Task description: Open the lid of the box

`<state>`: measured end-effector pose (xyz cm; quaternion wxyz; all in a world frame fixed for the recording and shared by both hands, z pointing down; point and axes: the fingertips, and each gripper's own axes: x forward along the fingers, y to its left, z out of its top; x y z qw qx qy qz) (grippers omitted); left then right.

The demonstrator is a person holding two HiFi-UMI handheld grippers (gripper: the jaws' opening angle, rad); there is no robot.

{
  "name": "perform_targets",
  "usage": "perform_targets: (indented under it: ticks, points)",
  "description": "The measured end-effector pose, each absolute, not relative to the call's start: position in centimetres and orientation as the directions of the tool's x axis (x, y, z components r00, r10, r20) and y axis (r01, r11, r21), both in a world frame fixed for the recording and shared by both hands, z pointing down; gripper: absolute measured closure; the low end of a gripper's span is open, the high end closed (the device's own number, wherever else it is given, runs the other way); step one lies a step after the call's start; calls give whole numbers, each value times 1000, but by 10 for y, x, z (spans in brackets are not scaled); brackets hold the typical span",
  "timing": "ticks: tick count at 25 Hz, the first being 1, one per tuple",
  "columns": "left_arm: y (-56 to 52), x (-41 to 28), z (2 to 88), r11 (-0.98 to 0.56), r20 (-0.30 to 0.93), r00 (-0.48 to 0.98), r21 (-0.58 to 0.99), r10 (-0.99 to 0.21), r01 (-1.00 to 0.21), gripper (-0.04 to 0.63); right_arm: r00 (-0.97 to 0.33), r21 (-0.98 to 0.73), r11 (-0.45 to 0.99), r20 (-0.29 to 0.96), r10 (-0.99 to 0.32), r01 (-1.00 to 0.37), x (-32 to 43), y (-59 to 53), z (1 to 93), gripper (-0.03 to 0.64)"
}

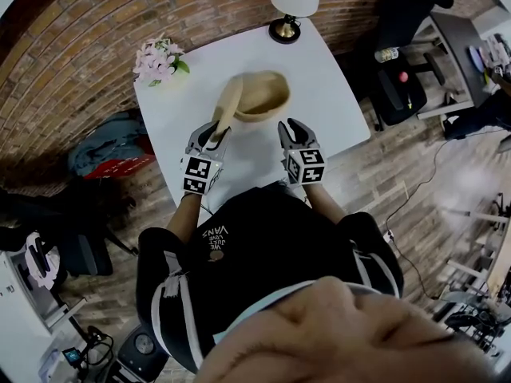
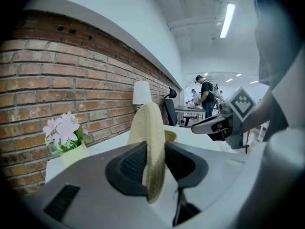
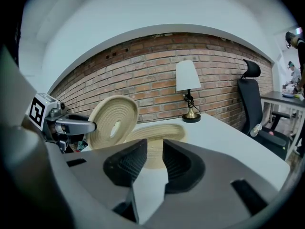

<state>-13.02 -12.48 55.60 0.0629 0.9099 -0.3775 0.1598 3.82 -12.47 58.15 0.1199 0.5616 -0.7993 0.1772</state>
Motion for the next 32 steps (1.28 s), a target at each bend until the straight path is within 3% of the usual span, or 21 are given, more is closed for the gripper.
perform_targets:
  ticks: [5, 32]
  points:
    - [-125, -142, 557, -674, 312, 657, 66, -687, -736, 482, -333, -147, 299, 388, -859, -943, 32, -119, 581, 543]
    - [-86, -195, 563, -617, 306, 619, 114, -724, -778, 491, -284, -171, 235, 375, -882, -957, 11, -92, 586, 571]
